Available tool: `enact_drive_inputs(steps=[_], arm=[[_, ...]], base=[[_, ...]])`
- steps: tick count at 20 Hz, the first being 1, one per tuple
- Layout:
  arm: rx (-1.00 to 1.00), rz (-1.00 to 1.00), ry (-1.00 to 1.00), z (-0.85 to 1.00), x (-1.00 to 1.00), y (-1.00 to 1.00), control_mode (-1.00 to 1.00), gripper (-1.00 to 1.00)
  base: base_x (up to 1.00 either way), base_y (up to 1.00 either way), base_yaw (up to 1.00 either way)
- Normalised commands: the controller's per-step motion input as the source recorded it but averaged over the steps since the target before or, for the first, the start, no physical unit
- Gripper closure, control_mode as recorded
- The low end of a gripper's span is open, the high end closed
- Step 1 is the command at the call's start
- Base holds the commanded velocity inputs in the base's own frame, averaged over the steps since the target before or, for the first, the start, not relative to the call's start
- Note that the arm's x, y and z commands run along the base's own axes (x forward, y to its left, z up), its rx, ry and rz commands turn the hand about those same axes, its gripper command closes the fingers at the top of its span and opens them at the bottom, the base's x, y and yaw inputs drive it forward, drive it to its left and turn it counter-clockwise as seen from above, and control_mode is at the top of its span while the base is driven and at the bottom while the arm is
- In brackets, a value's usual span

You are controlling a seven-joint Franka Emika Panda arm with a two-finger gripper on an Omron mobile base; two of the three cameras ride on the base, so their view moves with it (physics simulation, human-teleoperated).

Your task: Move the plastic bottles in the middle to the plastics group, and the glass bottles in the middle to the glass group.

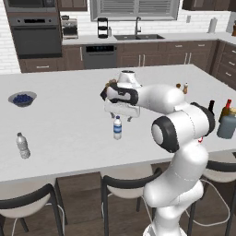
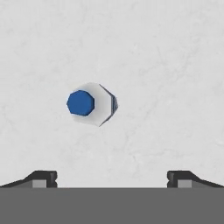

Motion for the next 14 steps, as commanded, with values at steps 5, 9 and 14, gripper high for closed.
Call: enact_drive_inputs(steps=[5,9,14], arm=[[0.00,0.00,-0.18,-0.25,0.15,0.18,-1.00,-1.00],[-0.04,0.00,-0.16,-0.20,0.26,0.04,-1.00,-1.00],[-0.05,0.00,-0.04,-0.12,0.28,-0.01,-1.00,-1.00]], base=[[0.00,0.00,0.00],[0.00,0.00,0.00],[0.00,0.00,0.00]])
